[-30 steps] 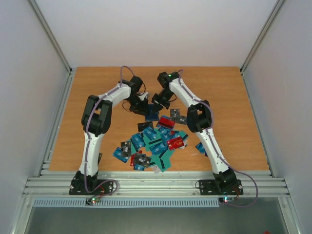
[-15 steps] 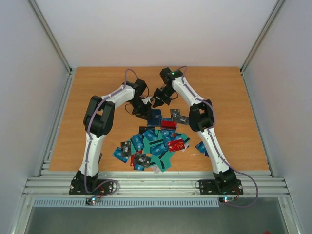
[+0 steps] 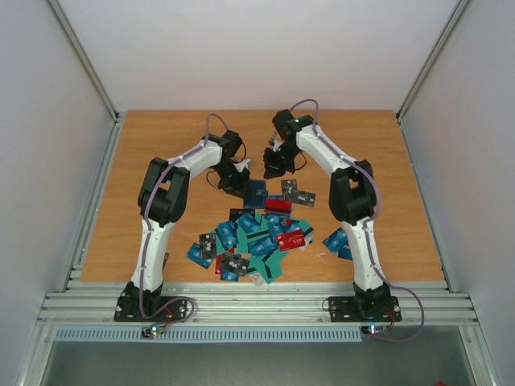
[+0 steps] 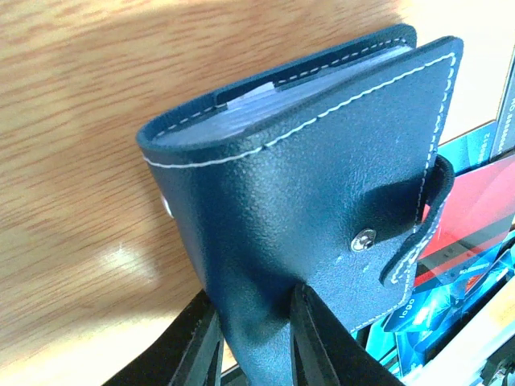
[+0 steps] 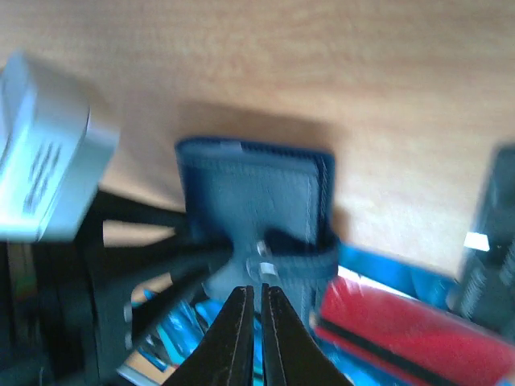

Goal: Put the credit cards into the card holder

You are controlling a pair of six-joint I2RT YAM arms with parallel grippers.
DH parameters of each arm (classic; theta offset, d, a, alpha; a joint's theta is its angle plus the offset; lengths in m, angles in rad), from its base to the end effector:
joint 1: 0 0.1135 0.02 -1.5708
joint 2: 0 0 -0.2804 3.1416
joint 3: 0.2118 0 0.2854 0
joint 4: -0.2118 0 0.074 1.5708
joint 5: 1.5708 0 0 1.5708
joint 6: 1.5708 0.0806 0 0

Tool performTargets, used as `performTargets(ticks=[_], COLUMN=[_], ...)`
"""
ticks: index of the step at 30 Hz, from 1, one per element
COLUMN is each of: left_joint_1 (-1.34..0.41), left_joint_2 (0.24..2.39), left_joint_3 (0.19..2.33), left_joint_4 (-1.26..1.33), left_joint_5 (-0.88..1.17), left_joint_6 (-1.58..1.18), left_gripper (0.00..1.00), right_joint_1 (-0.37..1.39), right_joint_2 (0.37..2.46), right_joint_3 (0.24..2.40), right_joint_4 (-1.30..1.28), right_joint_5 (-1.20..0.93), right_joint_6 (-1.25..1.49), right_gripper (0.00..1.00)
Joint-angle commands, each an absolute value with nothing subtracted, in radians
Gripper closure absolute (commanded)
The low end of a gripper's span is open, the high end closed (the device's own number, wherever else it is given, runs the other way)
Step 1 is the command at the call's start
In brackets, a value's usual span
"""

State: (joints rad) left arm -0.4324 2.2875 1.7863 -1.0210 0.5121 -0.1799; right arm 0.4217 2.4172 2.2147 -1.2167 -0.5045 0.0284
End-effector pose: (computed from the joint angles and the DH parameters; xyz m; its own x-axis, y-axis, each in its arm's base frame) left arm 0.4236 -0.2390 0.0994 -0.9615 0.2720 0.0398 0.2184 0.8438 -0.4902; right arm 0.4742 0.2554 0.1591 -0.9136 -0.3826 -0.1374 -0.3991 0.7800 0.4819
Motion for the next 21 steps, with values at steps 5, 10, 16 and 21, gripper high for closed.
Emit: performTargets(ticks=[5, 10, 16, 21], left_joint_1=[-0.437, -0.438, -0.436, -0.437], left_joint_2=[2.342, 2.346, 2.349, 2.347], left_joint_3=[1.781, 1.786, 1.791, 1.79], left_joint_4=[-1.097, -1.098, -1.098, -1.097], left_joint_5=[0.457, 0.459, 0.46, 0.46], left_joint_6=[-0.192, -0.192, -0.194, -0.194], left_gripper=[0.75, 0.75, 0.75, 0.75], right_joint_1=[0.437, 0.466, 0.491, 0.5], right_joint_2=[2.115, 2.15, 2.202, 2.19], right_joint_3=[1.781, 1.788, 1.828, 1.797], right_joint_4=[-0.879, -0.858, -0.877, -0.882], right_joint_5=[-0.497, -0.485, -0.467, -0.439], right_joint_6=[-0.105, -0.1, -0.108, -0.118], right_gripper=[0.88, 0.81, 0.86, 0.92])
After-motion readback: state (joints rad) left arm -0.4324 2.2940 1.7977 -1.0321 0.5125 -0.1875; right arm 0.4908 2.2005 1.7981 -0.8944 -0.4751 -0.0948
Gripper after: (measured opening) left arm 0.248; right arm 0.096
